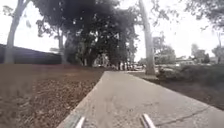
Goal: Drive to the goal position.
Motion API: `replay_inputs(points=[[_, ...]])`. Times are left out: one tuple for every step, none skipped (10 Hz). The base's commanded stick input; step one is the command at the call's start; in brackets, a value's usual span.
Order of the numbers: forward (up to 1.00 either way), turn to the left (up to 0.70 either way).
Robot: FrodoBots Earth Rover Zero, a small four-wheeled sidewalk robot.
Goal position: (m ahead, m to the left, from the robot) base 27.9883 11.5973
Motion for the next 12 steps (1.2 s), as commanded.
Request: replay_inputs(points=[[1.0,0.0],[1.0,0.0],[1.0,0.0],[1.0,0.0],[1.0,0.0],[1.0,0.03],[1.0,0.36],[1.0,0.4],[1.0,0.29],[1.0,0.13],[1.0,0.0],[1.0,0.0]])
